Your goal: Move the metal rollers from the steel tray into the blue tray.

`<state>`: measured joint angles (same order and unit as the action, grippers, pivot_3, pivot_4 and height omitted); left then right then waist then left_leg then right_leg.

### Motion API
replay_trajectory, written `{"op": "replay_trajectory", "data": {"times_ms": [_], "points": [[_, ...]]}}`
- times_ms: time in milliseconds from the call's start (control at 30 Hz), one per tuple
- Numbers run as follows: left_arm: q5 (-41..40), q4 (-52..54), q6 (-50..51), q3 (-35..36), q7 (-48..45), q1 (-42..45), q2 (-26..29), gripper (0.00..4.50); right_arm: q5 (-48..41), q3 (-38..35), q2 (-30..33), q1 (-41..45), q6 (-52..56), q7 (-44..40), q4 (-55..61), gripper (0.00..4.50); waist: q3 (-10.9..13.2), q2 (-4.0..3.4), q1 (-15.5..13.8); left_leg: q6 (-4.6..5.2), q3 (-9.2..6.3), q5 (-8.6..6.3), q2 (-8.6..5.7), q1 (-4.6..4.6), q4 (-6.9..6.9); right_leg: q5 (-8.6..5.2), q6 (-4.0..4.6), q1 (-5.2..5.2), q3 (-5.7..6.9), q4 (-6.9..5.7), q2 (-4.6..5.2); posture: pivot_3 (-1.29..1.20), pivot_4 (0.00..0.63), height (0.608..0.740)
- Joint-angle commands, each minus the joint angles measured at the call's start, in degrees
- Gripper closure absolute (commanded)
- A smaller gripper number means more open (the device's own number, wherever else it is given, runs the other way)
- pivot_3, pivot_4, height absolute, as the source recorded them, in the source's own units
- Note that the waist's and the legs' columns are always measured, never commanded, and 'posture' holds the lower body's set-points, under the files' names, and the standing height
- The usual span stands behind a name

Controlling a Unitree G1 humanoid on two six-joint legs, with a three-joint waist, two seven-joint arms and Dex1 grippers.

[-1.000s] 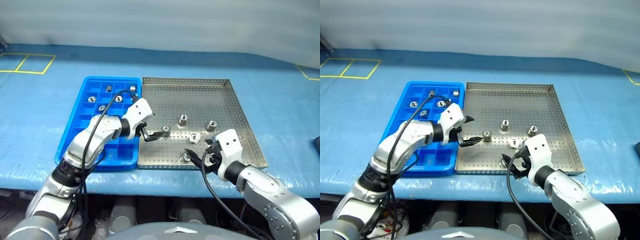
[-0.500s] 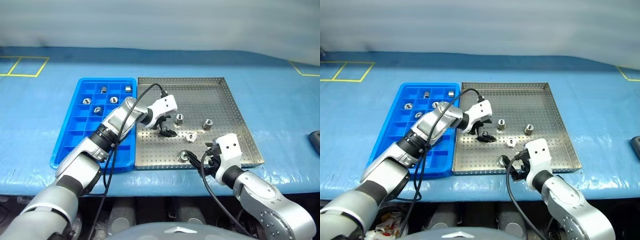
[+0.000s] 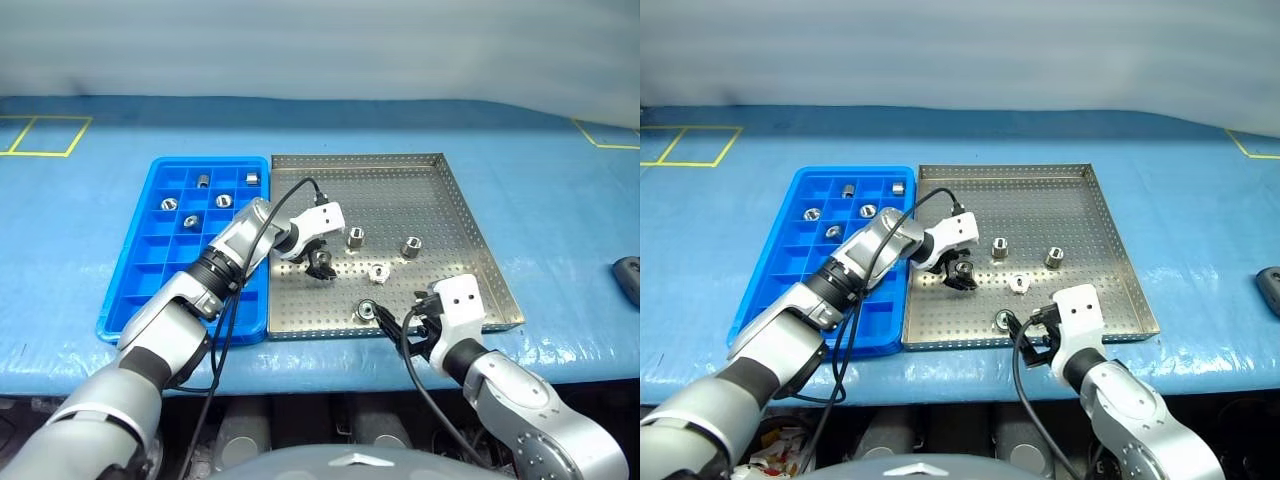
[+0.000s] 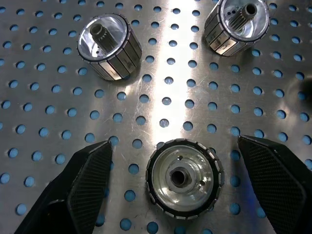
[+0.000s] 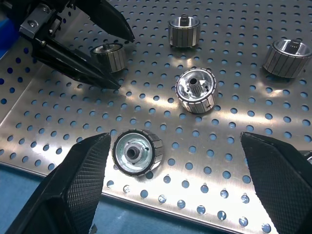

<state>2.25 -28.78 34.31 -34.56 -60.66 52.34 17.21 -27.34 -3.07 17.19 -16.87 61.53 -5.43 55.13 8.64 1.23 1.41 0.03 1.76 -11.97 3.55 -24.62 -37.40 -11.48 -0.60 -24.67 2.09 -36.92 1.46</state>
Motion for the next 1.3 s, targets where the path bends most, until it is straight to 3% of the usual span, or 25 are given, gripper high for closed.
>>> {"op": "replay_trajectory", "data": {"times_ms": [33,167,200,300,433,600,800,933,1300], "points": [[1.39,3.35,-0.58,-0.77,-2.96,0.17,1.18,1.29,-0.1,0.19,-0.27,0.69,-1.26,0.14,2.16,0.0,0.0,0.0,0.04,0.0,0.0,0.0,0.0,0.0,0.0,0.0,0.0,0.0,0.0,0.0,0.0,-0.09,0.15,0.74],[0.97,7.18,0.56,-0.04,-5.6,-0.96,2.63,2.6,-0.27,0.4,-0.24,1.15,-1.13,0.09,1.93,0.0,0.0,0.0,0.0,0.0,-0.01,0.0,0.01,0.0,0.0,0.0,0.0,-0.01,0.0,0.0,0.0,-0.06,0.15,0.74],[-0.11,8.79,0.88,1.17,-6.1,-1.54,2.82,2.69,-0.06,0.61,-0.07,1.36,-1.21,0.07,1.65,0.0,0.0,0.0,0.0,0.0,-0.01,0.0,0.01,0.0,0.0,0.0,0.0,0.0,-0.01,0.0,0.0,-0.06,0.15,0.74],[-3.87,14.16,3.62,5.33,-6.85,-3.28,3.52,2.69,-0.12,1.03,-0.38,2.13,-1.26,0.07,0.97,0.0,0.0,0.0,-0.14,0.01,-0.01,0.0,0.01,-0.02,0.0,0.0,0.0,-0.01,-0.01,0.0,0.0,-0.04,0.15,0.74],[-7.41,20.91,8.48,12.9,-0.75,-5.99,2.5,2.69,-0.29,2.1,-0.35,3.59,-0.78,-0.15,0.34,0.0,0.0,-0.01,-0.39,0.01,-0.03,0.0,0.02,0.0,-0.02,0.0,0.0,0.0,0.0,-0.05,-0.01,-0.01,0.15,0.74],[-9.37,29.33,12.34,27.24,17.0,-11.1,-2.77,2.69,-0.37,3.3,0.59,5.56,-0.07,-0.92,-0.05,0.0,0.0,-0.01,-0.76,0.01,-0.05,0.0,0.02,0.02,-0.08,0.03,-0.04,0.04,-0.01,-0.08,-0.01,0.02,0.15,0.74],[-7.94,38.77,10.73,39.44,37.11,-19.22,-7.46,2.69,2.47,6.48,4.08,8.42,-4.14,-2.85,-0.79,0.0,0.0,0.0,-0.93,0.01,-0.04,0.01,0.01,0.06,-0.11,0.19,-0.32,0.09,-0.04,-0.06,-0.02,0.08,0.15,0.74],[-7.36,44.49,12.19,43.26,45.3,-24.31,-9.2,2.69,5.29,10.09,6.74,10.53,-9.01,-5.07,-2.42,0.0,0.0,0.03,-1.97,0.02,-0.04,0.01,-0.03,0.05,-0.18,0.18,-0.3,0.13,-0.04,-0.05,0.0,0.12,0.15,0.74],[0.23,46.33,12.5,42.7,60.32,-30.7,-8.91,2.69,8.96,14.64,9.35,12.98,-15.59,-10.27,-6.15,0.0,0.0,0.06,-4.5,0.03,-0.06,0.01,-0.05,0.0,-0.32,0.17,-0.28,0.17,0.0,-0.02,0.02,0.16,0.15,0.74]]}}
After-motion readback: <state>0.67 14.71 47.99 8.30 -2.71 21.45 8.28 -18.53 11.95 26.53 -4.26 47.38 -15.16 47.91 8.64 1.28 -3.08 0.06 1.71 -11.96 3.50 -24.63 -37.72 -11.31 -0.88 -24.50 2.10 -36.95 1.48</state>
